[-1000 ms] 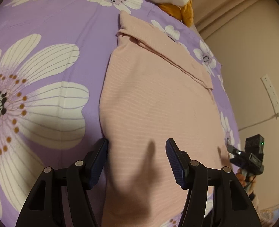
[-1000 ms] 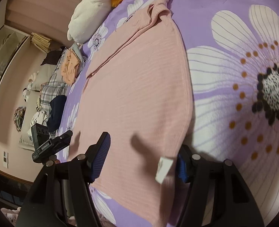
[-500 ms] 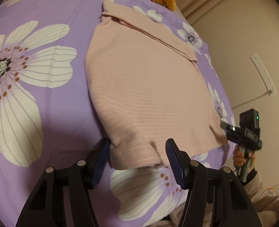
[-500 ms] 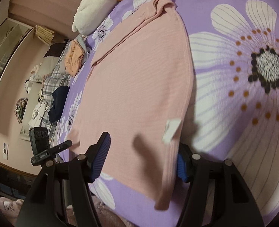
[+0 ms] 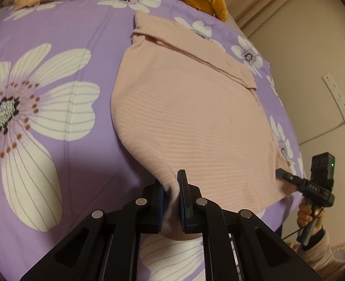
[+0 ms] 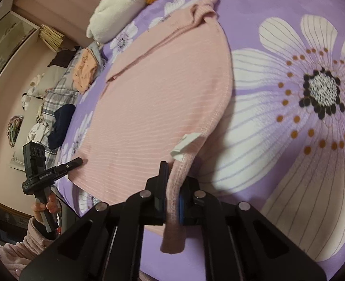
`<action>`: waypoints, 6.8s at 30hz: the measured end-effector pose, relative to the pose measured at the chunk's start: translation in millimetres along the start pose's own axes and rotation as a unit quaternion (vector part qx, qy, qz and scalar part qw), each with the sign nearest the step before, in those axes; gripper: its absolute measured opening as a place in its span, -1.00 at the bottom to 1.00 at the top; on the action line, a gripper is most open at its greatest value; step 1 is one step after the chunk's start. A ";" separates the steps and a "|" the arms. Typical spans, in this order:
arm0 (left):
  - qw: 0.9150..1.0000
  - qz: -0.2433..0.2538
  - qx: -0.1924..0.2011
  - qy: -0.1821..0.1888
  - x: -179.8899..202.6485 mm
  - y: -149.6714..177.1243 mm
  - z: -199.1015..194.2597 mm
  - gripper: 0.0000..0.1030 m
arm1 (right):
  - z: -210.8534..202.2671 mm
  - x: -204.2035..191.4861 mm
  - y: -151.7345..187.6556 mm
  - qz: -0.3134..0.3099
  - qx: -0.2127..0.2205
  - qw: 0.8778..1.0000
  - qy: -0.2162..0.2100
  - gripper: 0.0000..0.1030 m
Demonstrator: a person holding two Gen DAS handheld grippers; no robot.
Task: Fold small clothes
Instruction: 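Grasp the shirt hem with the right gripper while the left gripper grasps it too, then lift the hem with both grippers and carry it toward the collar, then lay the hem onto the collar and open both grippers, then move both open grippers over the folded shirt to its side edge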
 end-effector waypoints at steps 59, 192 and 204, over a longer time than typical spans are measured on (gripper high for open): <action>0.995 -0.088 0.024 0.034 -43.2 -4.1 -6.9 0.21 | -31.1 -9.6 13.4 -0.021 0.018 1.000 -0.014 -0.70; 1.000 0.004 0.015 -0.014 -7.3 -199.2 69.6 0.27 | 13.7 12.5 -206.5 -0.003 0.098 0.993 0.070 -0.23; 0.999 0.007 -0.031 -0.016 0.4 -141.4 82.0 0.27 | 24.3 38.3 -122.1 0.032 0.056 0.998 0.008 -0.70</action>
Point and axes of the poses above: each gripper's, at about its wrist camera, not at the fingertips, and z roughly the way its jaws point, x to its right, y to its underside, the point moved 1 cm from there along z, roughly the way its jaws point, and after that the axes turned 2 degrees about z, right-handed, at the moved point
